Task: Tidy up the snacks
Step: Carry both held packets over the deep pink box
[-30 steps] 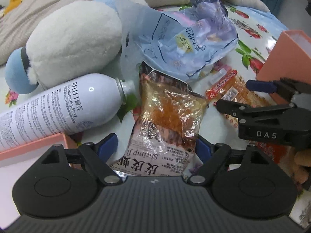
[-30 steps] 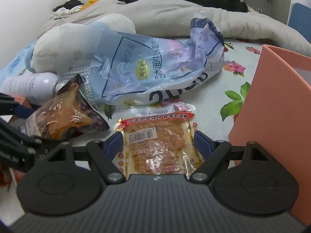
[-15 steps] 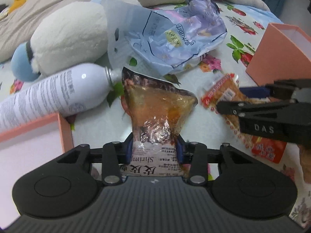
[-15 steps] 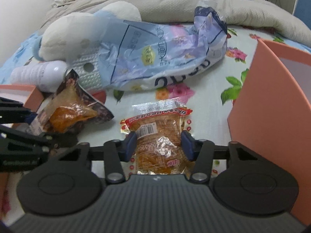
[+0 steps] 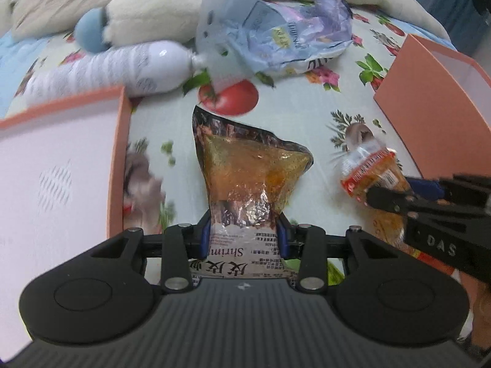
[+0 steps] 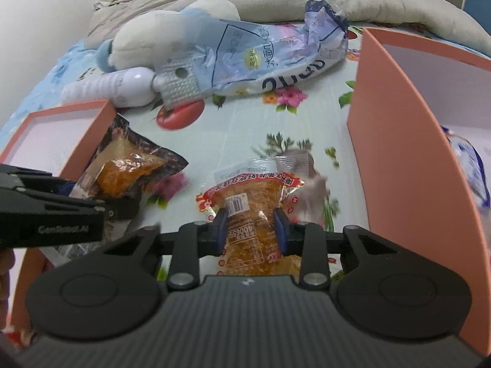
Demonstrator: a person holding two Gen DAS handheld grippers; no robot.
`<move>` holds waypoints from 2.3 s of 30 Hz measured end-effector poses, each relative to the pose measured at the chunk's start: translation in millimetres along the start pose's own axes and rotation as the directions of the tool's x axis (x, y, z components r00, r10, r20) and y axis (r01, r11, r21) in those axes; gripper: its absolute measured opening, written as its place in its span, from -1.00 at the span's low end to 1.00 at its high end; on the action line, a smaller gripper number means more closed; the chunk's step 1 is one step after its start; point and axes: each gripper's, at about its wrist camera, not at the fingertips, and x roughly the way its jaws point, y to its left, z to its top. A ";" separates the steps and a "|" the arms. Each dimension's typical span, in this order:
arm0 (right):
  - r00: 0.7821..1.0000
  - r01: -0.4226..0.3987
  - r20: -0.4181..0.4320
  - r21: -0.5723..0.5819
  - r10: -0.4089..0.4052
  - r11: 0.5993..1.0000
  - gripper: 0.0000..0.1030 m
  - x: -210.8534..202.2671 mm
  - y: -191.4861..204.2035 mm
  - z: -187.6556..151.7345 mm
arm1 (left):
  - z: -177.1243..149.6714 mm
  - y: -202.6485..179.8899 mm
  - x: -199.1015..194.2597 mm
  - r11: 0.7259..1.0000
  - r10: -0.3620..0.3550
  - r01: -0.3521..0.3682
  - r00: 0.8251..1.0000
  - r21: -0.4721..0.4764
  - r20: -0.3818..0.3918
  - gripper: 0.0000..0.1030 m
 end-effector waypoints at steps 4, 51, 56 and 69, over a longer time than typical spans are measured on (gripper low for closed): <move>1.000 -0.020 0.016 0.015 0.020 1.000 -0.34 -26.8 -2.5 -12.7 | -23.5 -9.5 -24.1 0.999 0.034 -0.033 0.999 -0.034 0.022 -0.13; 0.940 0.008 0.336 0.169 -0.065 0.986 -0.34 -307.9 -90.6 -113.9 | -137.9 -186.0 -242.0 0.969 -0.185 0.219 0.951 -0.117 0.246 -0.13; 0.935 0.039 0.337 0.211 -0.110 0.977 -0.34 -320.1 -110.9 -120.1 | -131.0 -211.2 -237.8 0.962 -0.220 0.252 0.945 -0.108 0.241 -0.13; 0.945 0.040 0.302 0.283 -0.128 0.958 -0.33 -291.1 -158.1 -100.5 | -73.9 -249.5 -197.3 0.962 -0.257 0.270 0.947 -0.045 0.191 -0.13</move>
